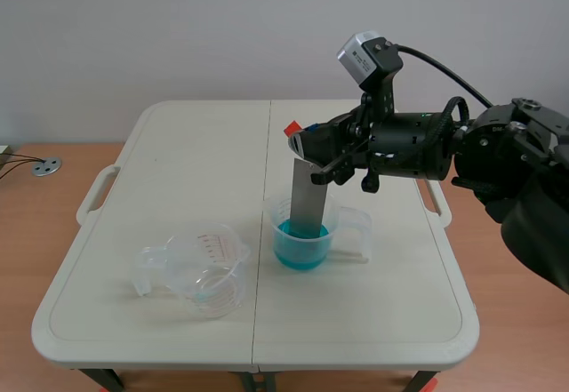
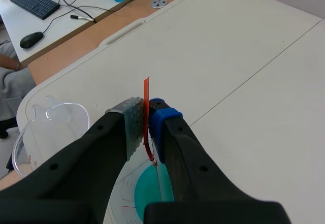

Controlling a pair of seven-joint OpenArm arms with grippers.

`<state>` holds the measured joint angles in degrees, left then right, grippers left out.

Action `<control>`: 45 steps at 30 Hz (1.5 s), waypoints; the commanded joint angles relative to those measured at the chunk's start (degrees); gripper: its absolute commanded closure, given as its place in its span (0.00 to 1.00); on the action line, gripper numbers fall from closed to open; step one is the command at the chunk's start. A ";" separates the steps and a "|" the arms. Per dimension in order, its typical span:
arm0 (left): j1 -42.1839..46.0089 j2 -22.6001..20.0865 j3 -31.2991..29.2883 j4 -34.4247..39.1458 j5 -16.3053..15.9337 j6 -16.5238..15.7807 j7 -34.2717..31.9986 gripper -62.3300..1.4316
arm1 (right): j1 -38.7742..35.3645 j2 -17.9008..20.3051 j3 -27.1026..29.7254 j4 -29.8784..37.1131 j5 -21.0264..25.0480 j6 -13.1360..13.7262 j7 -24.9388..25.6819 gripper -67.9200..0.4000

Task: Hold the metal plate by the orange handle, dip it into the blue solution, take it out and point at it, then put the plate back in the beaker on the left.
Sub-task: 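Hold the plate still in the solution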

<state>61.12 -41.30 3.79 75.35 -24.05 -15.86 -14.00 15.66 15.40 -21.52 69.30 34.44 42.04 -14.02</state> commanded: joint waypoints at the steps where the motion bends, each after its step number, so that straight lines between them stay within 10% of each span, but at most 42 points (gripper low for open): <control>1: 0.74 -0.15 0.11 0.76 -0.15 -0.13 -0.74 0.95 | 1.29 0.13 0.04 0.22 0.24 0.68 0.42 0.98; 45: 0.70 -0.15 0.11 0.76 -0.17 -0.13 0.50 0.95 | 1.14 0.63 0.94 13.86 2.47 0.68 -6.34 0.97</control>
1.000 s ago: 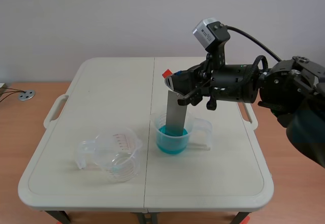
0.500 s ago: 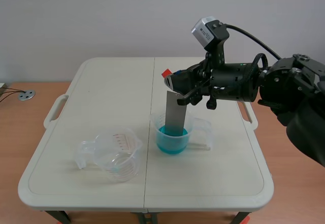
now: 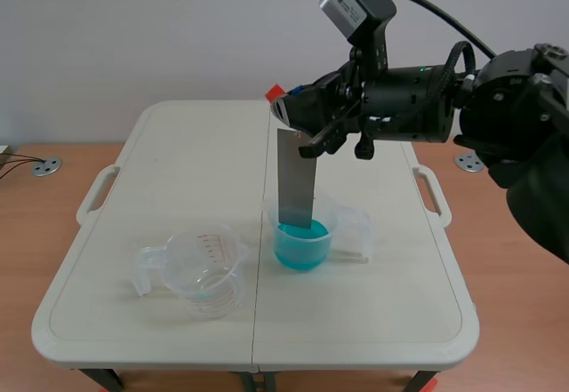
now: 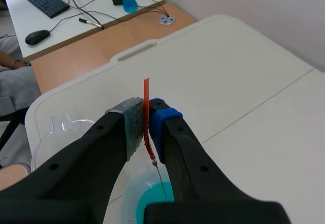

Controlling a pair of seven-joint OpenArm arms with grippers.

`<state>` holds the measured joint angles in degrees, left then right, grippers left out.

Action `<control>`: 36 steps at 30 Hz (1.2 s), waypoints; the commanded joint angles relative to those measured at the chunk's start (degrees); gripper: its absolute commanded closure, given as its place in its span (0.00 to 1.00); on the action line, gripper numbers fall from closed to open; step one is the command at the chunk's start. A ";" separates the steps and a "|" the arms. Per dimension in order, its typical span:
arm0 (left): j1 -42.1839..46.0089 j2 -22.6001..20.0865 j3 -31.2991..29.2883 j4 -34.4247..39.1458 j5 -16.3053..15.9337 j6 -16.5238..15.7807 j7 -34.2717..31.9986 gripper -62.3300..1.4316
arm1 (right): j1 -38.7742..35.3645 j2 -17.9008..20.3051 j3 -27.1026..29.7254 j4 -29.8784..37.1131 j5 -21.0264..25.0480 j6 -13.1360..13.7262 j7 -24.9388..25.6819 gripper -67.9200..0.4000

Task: Hold the metal plate by the orange handle, dip it into the blue solution, take it out and point at it, then put the plate back in the beaker on the left.
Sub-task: 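Hold the plate still in the solution, then raise the plate and point at it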

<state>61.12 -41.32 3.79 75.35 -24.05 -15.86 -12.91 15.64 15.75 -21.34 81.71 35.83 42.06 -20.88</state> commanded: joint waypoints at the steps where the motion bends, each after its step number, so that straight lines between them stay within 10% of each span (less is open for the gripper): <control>1: 0.61 -0.13 0.11 0.76 -0.17 -0.13 -0.59 0.95 | 1.16 0.28 0.98 2.16 1.09 0.66 0.22 0.98; 13: 0.59 -0.17 -0.94 0.98 -0.17 -0.13 -0.83 0.95 | 1.16 0.31 4.39 10.75 7.63 0.66 -6.93 0.98; 28: 0.59 -0.15 -22.73 9.99 -0.59 -0.15 -0.92 0.95 | 1.18 0.28 7.19 19.78 10.12 0.66 -9.70 0.98; 36: -8.15 -0.76 -21.99 16.63 2.56 -2.64 -0.39 0.95 | 1.18 0.28 7.21 21.70 10.60 0.66 -10.14 0.98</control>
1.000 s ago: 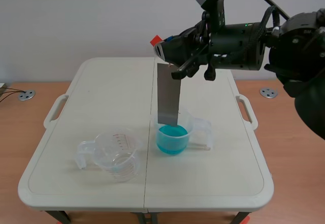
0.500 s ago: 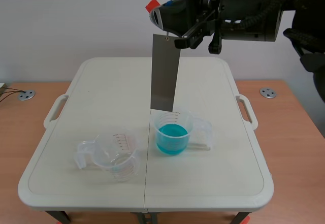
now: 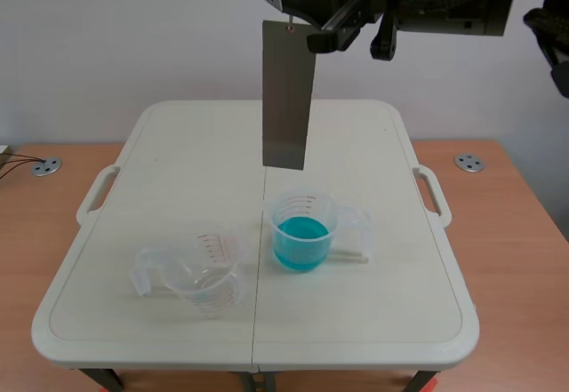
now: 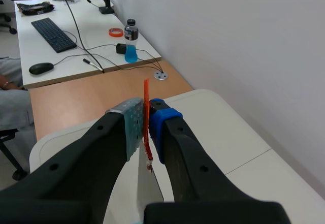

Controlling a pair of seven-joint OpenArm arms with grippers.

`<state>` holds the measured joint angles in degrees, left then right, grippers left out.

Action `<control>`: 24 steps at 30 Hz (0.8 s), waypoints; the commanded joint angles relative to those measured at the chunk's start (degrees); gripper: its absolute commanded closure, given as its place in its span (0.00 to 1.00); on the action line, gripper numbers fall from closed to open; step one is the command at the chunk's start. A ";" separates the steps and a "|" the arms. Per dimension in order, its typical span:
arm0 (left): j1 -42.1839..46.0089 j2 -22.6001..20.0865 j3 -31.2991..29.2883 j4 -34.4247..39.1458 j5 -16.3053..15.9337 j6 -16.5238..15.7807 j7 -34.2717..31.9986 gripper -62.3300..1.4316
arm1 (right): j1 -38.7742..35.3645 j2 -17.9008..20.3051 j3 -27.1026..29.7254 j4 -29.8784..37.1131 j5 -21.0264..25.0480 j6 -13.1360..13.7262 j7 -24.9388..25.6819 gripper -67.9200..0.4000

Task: Hold the metal plate by the orange handle, dip it into the blue solution, take it out and point at it, then put the plate back in the beaker on the left.
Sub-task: 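Raise the plate and point at it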

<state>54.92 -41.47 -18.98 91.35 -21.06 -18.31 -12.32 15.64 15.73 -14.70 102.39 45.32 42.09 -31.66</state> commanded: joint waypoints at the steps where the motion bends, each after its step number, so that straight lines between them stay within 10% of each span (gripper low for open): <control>1: -3.89 -0.66 1.44 1.03 -0.31 -0.90 -0.98 0.95 | 1.18 0.31 0.55 1.03 1.33 0.63 0.44 0.98; 24: -45.94 4.68 34.16 1.05 5.81 -5.35 11.21 0.95 | 1.18 0.31 0.55 1.03 1.51 0.63 -0.37 0.98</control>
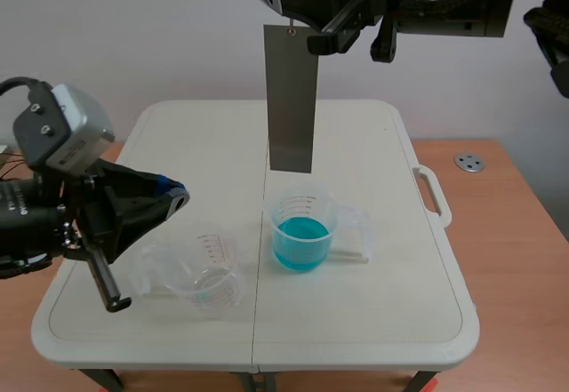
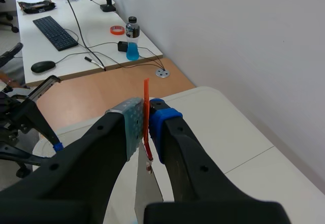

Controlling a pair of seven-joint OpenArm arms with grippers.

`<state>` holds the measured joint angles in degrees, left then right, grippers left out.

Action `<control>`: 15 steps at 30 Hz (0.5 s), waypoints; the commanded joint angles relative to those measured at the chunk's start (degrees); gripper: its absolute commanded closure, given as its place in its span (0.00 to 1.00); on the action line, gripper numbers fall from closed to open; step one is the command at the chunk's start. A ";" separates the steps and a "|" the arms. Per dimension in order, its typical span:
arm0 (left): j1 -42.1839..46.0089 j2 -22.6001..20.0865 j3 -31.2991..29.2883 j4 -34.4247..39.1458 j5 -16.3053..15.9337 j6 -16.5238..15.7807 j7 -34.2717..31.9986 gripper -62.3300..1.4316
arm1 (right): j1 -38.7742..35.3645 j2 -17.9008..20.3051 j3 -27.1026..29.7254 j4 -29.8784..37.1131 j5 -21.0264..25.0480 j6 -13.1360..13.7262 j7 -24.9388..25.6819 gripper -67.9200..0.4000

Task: Hold the metal plate by the orange handle, dip it into the blue solution, take it out and point at it, then put the plate back in the beaker on the left.
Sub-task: 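Raise the plate and point at it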

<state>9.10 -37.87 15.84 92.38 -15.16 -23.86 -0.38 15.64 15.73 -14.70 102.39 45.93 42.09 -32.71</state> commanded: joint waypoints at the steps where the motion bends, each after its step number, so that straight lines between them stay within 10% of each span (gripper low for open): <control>1: -1.25 2.03 -0.09 -0.35 0.17 0.33 0.11 0.95 | 1.18 0.31 0.55 1.03 0.90 0.63 0.63 0.98; 15: -9.70 9.16 5.66 -6.91 6.91 1.92 1.95 0.95 | 1.18 0.31 0.55 1.03 1.07 0.63 0.42 0.98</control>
<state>0.03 -28.71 21.56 84.88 -7.53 -22.39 2.46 15.66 15.73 -14.70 102.39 45.95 42.09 -33.01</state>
